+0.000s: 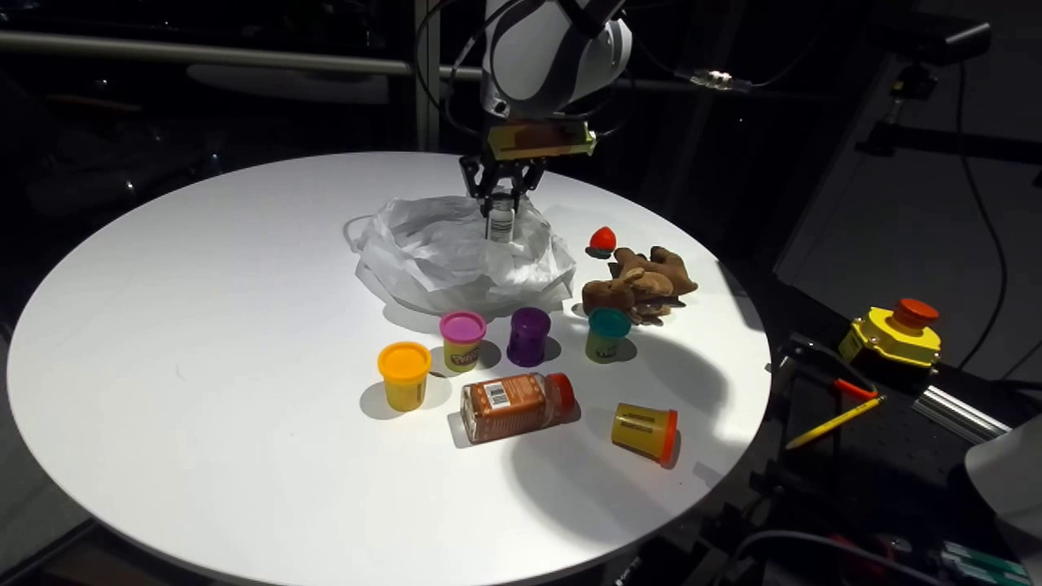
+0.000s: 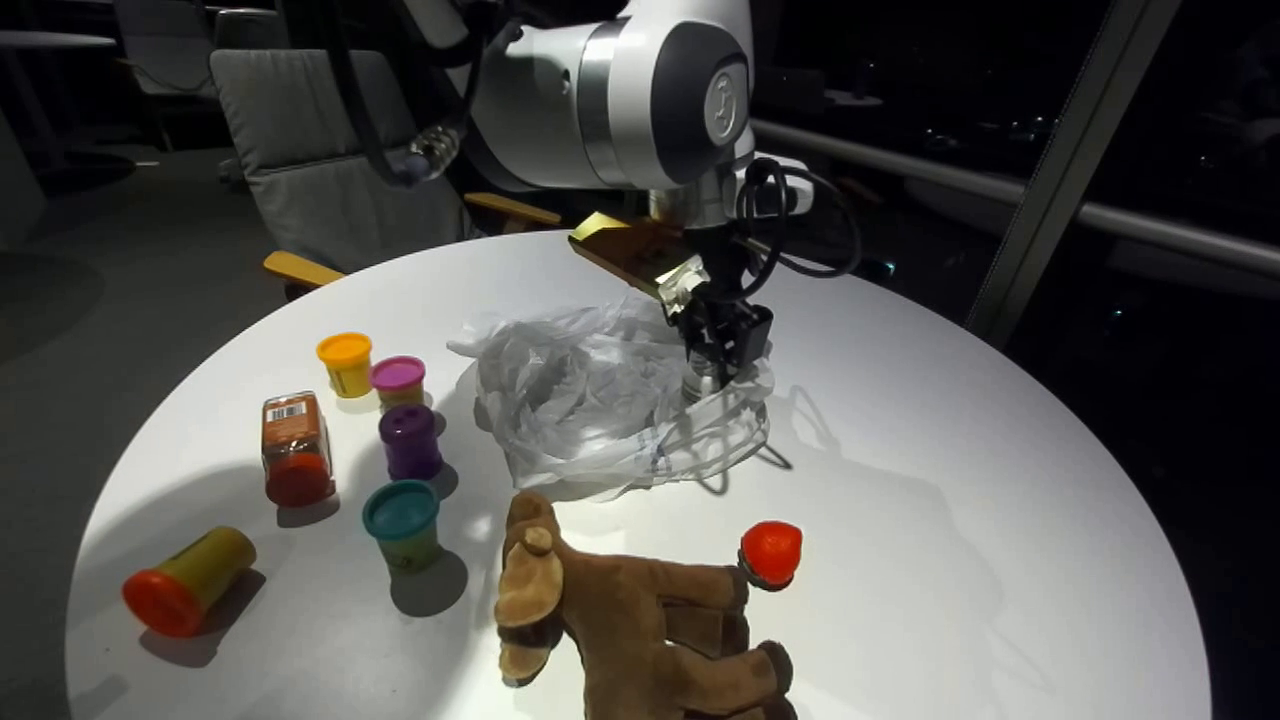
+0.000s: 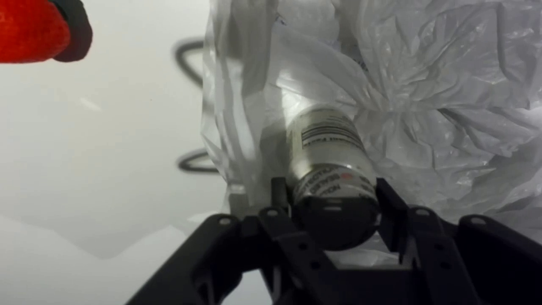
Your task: Remove all the contents from the white plastic bag one at a time and put them on the table
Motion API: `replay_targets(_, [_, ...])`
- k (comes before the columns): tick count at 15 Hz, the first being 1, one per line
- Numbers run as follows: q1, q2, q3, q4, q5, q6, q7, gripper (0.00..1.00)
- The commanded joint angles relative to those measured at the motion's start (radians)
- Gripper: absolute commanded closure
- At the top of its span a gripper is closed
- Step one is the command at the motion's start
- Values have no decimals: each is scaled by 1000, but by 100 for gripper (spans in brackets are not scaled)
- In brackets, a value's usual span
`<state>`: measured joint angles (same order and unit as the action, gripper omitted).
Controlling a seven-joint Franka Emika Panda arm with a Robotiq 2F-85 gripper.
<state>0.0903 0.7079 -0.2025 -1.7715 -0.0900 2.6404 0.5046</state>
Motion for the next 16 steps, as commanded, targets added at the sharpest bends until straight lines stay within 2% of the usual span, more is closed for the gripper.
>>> replay_targets(1, [41,-25,-22,-24,9,10,20,74])
replay_targets(8, [115,-249,-16,-146,-42,6,-9,74])
replay_targets(11, [128,-344,-48,-180,-108,10,24,74])
replay_targets(16, [66,-392,-90,-202,-199,28,44,74])
